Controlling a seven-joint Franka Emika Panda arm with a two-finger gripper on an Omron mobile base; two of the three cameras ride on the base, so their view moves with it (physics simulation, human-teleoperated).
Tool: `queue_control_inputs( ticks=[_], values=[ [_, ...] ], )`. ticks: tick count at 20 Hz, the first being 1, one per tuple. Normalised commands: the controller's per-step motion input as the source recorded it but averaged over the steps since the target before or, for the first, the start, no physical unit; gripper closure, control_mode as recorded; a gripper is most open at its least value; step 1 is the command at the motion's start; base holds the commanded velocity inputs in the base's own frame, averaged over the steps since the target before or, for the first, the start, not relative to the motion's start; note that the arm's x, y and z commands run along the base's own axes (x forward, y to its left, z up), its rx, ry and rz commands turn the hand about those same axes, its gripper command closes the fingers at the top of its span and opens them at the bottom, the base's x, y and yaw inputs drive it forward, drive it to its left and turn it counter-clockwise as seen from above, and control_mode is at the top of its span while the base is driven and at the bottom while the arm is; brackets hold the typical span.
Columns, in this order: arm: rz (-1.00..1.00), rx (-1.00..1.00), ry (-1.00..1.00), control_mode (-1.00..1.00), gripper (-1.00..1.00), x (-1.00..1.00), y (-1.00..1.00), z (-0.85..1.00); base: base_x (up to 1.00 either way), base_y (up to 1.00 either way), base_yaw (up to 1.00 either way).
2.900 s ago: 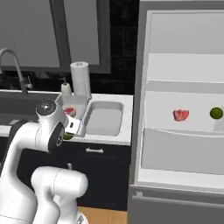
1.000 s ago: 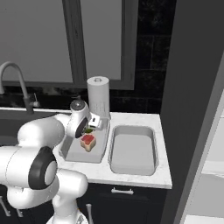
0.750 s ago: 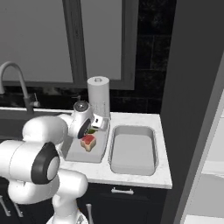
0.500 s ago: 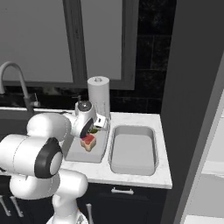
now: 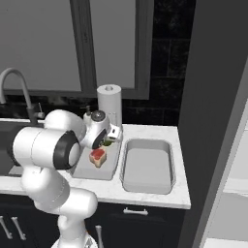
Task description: Place one lime and one steak in each tupperware on the nearby counter, to pack two identical lunches.
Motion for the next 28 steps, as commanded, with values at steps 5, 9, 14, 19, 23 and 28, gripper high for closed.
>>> queue_control_inputs(
  ticks=[5, 9, 14, 19, 23, 28],
  values=[
    [0.00, 0.00, 0.00, -1.00, -1.00, 0.11, 0.00, -0.03, 0.00, 0.00, 0.00],
    [0.00, 0.00, -0.03, -1.00, -1.00, -0.63, 0.01, 0.28, 0.00, 0.00, 0.00],
    [0.00, 0.00, -0.09, -1.00, -1.00, -0.99, 0.05, 0.55, 0.00, 0.00, 0.00],
    [0.00, 0.00, 0.00, -1.00, -1.00, -0.96, 0.01, 0.99, 0.00, 0.00, 0.00],
    [0.00, 0.00, 0.12, -1.00, -1.00, -1.00, 0.00, 1.00, 0.00, 0.00, 0.00],
    [0.00, 0.00, 0.27, -1.00, -1.00, -0.94, 0.02, 0.37, 0.00, 0.00, 0.00]
  ],
)
